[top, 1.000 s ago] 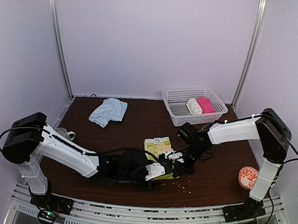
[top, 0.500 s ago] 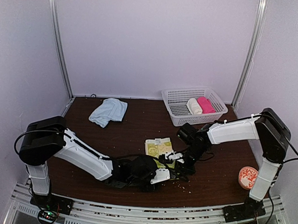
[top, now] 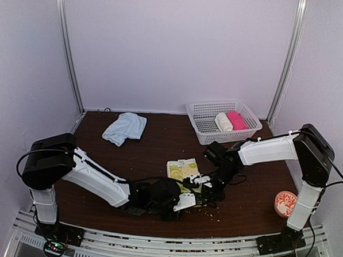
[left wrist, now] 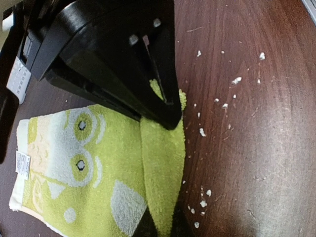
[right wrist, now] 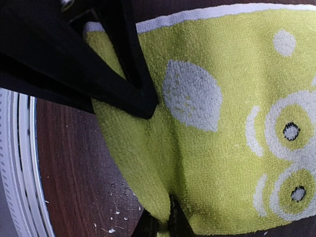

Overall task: Roll the towels
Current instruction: Roll the towel at the center of the board.

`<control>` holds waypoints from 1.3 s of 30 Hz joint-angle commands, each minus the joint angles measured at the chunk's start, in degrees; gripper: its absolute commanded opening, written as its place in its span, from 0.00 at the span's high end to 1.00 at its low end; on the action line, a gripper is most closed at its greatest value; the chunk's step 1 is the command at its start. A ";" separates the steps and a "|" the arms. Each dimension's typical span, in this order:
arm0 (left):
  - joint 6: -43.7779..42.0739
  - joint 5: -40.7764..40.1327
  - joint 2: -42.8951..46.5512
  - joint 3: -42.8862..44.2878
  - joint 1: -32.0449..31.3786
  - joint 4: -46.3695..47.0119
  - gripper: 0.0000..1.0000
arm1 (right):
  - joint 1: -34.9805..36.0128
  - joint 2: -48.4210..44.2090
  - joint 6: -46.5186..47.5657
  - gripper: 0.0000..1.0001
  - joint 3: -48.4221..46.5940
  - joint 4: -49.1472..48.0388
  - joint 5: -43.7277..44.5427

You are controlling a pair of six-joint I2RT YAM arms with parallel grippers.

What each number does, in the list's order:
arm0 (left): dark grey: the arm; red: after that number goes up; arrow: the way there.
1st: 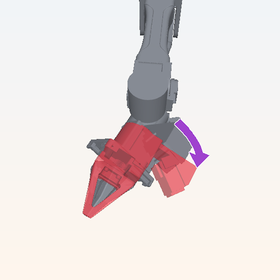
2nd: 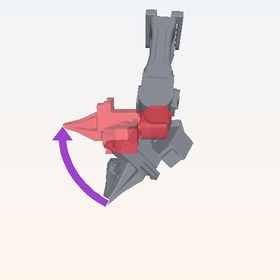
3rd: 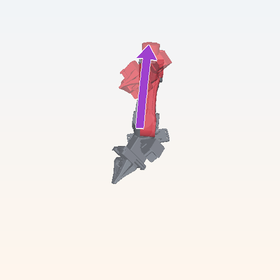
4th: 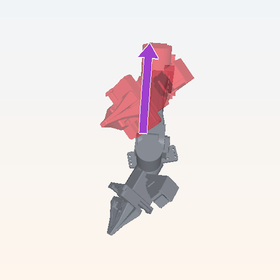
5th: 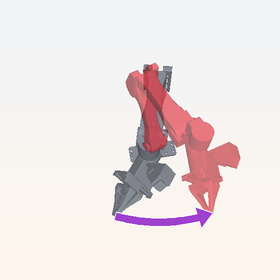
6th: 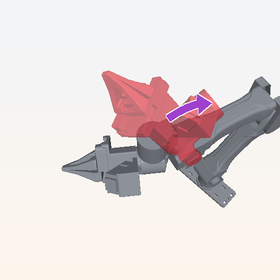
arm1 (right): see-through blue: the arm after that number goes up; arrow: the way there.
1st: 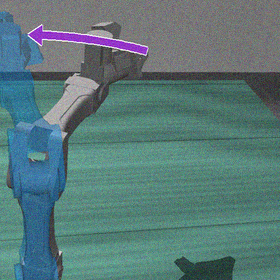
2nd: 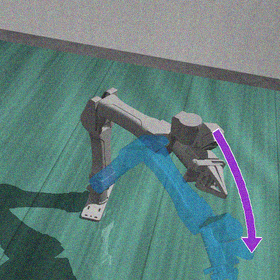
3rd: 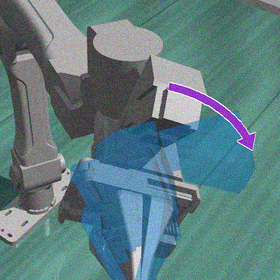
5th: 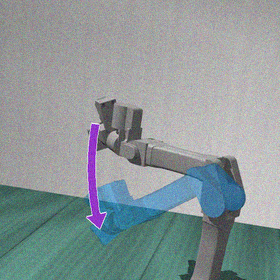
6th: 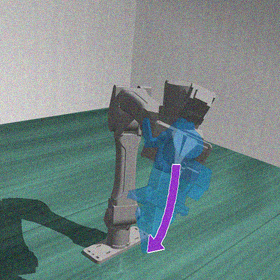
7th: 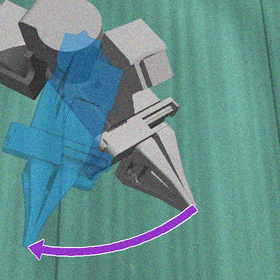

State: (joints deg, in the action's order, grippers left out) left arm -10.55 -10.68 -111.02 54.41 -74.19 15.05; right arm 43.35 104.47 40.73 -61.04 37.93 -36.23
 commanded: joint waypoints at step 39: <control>22.24 18.86 1.69 -4.47 4.07 10.52 1.00 | -6.07 3.68 1.51 0.58 -0.86 11.73 -23.05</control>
State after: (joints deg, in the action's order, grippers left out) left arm 7.35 4.12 -111.00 51.27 -71.35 21.15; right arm 36.88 106.30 41.08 -62.19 48.05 -57.14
